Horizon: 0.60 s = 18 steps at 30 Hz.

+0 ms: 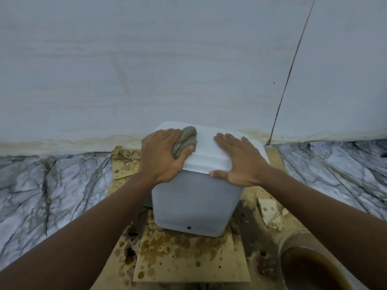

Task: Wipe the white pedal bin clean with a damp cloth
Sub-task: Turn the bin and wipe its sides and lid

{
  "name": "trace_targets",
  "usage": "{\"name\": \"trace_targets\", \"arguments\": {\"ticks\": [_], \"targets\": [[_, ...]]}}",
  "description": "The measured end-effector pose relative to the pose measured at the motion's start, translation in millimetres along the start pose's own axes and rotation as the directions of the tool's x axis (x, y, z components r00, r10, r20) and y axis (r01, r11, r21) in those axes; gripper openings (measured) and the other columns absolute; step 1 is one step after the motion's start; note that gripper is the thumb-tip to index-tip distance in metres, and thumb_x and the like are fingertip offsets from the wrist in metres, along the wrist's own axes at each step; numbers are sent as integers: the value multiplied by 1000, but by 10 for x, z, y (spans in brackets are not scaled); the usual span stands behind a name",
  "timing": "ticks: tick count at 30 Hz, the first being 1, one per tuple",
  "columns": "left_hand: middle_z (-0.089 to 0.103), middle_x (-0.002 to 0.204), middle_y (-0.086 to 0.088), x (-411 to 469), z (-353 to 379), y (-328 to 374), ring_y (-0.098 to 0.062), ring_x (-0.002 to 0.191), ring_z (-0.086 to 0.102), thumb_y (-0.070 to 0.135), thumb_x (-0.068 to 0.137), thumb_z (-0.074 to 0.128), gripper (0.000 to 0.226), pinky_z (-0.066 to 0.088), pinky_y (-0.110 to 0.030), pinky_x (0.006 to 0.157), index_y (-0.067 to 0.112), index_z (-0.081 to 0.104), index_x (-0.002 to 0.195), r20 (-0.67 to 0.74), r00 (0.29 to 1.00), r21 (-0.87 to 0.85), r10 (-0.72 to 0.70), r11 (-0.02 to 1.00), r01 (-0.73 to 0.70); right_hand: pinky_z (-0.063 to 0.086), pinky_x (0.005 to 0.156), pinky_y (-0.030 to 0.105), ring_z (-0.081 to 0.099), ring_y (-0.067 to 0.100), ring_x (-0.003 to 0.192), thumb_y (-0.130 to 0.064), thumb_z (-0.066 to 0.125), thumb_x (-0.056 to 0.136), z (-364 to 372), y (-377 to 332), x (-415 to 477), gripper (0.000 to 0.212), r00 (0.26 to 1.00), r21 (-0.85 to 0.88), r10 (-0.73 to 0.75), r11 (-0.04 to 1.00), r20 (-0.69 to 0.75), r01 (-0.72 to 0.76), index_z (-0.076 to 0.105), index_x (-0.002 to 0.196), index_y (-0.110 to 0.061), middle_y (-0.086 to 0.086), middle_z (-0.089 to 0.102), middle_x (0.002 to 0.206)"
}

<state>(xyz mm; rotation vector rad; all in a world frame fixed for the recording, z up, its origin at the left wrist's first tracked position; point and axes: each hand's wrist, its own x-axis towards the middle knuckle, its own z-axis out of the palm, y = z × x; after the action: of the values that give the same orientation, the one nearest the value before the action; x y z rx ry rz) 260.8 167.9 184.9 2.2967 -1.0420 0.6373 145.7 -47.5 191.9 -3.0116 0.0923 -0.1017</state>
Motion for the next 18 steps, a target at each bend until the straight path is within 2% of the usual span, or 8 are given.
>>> {"name": "trace_targets", "arguments": {"ticks": [2, 5, 8, 13, 18], "targets": [[70, 108, 0, -138, -41, 66, -19, 101, 57, 47, 93, 56, 40, 36, -31, 92, 16, 67, 115, 11, 1000, 1, 9, 1000, -9, -4, 125, 41, -5, 14, 154, -79, 44, 84, 42, -22, -136, 104, 999, -30, -35, 999, -21, 35, -2, 159, -24, -5, -3, 168], [66, 130, -8, -336, -87, 155, -25, 124, 55, 47, 94, 55, 52, 36, -42, 112, 12, 63, 131, 49, 998, 8, -48, 999, 47, -5, 125, 44, -9, 16, 154, -79, 39, 85, 94, -107, -306, 104, 997, -59, -67, 996, -31, 65, -7, 159, -22, -2, -8, 167], [57, 144, -9, -412, -204, 224, -27, 137, 46, 51, 95, 48, 61, 25, -42, 121, 12, 55, 141, 130, 984, -13, -124, 992, 126, -7, 124, 45, -12, 16, 153, -78, 38, 86, 75, -200, -349, 104, 998, -72, -65, 995, -12, 64, -10, 158, -21, -2, -11, 167], [38, 159, -2, -509, -367, 286, -20, 149, 25, 59, 93, 39, 71, 8, -33, 123, 20, 39, 153, 246, 955, -61, -168, 980, 188, -10, 123, 47, -15, 18, 153, -76, 38, 87, 85, -369, -516, 102, 998, -64, -42, 997, -41, 39, -9, 158, -20, -2, -13, 167], [32, 162, -2, -623, -441, 297, -18, 152, 20, 62, 93, 37, 73, 6, -34, 125, 21, 35, 154, 253, 954, -70, -160, 981, 183, -12, 122, 50, -20, 19, 152, -75, 37, 88, 112, -497, -690, 102, 998, -79, -22, 997, -61, 18, -13, 158, -19, -2, -18, 166]]}}
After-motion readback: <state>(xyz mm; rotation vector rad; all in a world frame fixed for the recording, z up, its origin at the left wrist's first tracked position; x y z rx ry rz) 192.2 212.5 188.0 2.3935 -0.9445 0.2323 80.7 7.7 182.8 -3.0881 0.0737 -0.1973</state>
